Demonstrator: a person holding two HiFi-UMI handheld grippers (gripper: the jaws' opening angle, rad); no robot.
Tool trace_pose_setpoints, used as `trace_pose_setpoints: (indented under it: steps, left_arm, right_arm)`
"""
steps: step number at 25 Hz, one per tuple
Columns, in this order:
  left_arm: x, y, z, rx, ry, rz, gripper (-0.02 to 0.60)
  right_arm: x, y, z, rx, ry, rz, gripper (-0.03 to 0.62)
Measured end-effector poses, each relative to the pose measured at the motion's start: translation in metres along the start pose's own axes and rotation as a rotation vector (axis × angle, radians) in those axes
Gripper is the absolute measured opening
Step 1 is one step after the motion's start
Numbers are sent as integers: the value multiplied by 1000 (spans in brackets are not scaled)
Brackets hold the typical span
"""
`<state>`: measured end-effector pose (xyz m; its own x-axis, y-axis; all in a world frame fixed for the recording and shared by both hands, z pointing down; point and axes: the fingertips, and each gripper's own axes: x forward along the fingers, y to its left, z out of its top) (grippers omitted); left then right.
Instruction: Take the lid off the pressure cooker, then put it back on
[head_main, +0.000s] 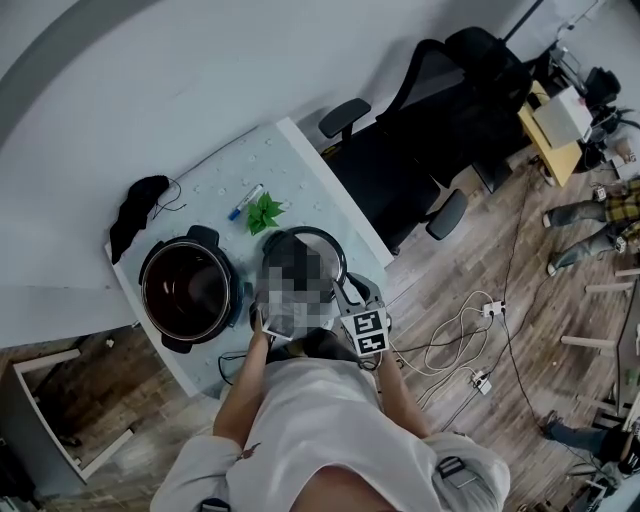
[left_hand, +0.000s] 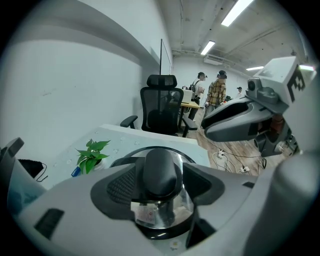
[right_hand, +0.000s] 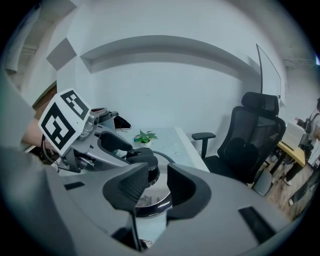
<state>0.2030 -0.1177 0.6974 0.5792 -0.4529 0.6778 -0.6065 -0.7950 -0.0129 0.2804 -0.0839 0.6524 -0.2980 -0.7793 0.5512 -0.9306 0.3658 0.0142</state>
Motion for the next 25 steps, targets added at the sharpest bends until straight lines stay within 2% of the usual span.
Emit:
trace_pose_setpoints:
  steps: [15, 25]
  left_arm:
    - [47, 4, -11, -30, 107, -25, 308]
    - [58, 1, -13, -59, 139, -43, 273]
  right_arm:
    - [20, -11, -2, -3, 42, 52, 120]
    - [24, -17, -6, 4, 49, 48, 120]
